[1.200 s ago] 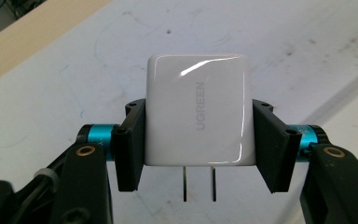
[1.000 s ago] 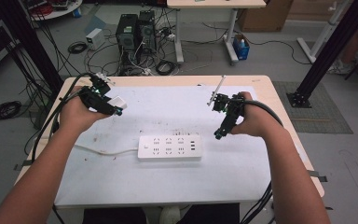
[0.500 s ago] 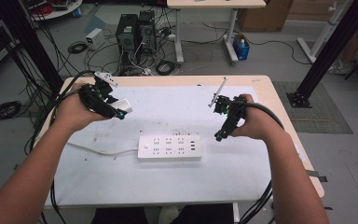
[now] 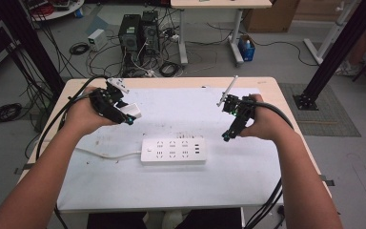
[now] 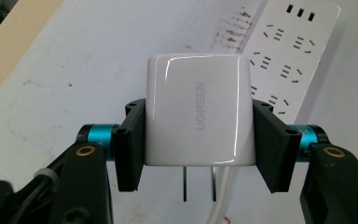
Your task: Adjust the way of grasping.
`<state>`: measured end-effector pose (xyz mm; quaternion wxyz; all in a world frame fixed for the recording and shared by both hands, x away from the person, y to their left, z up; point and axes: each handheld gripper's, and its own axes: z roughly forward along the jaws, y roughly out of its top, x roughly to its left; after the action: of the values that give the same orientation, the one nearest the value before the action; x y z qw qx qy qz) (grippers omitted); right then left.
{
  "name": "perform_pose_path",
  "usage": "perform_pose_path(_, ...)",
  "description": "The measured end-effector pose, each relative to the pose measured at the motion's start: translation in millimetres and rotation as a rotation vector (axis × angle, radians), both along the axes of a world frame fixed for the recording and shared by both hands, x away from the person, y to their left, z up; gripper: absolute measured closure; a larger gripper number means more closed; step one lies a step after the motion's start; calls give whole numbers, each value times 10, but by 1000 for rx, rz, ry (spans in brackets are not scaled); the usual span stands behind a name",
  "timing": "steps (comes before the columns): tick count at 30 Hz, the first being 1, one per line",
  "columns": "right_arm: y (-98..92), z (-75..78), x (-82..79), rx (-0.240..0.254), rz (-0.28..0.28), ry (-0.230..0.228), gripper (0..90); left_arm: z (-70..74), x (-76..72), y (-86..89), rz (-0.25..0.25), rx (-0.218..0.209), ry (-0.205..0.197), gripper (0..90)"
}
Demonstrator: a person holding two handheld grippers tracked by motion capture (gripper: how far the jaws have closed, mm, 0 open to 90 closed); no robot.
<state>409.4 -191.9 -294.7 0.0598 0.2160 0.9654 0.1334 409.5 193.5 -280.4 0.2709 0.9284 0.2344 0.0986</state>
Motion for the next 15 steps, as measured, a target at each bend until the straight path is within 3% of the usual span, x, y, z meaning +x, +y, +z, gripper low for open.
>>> perform_pose_path(6,28,13,41,51,-29,16,35,-81,-1,-124,-27,5,-25,425)
perform_pose_path(11,130,22,72,161,-53,34,35,-140,-11,-231,-68,-7,-50,425)
perform_pose_path(12,130,22,72,161,-53,34,35,-140,-11,-231,-68,-7,-50,425)
perform_pose_path(13,143,21,78,176,-60,37,35,-160,-25,-268,-92,2,-78,425)
perform_pose_path(15,184,19,106,215,-75,50,35,-175,-40,-298,-99,1,-94,425)
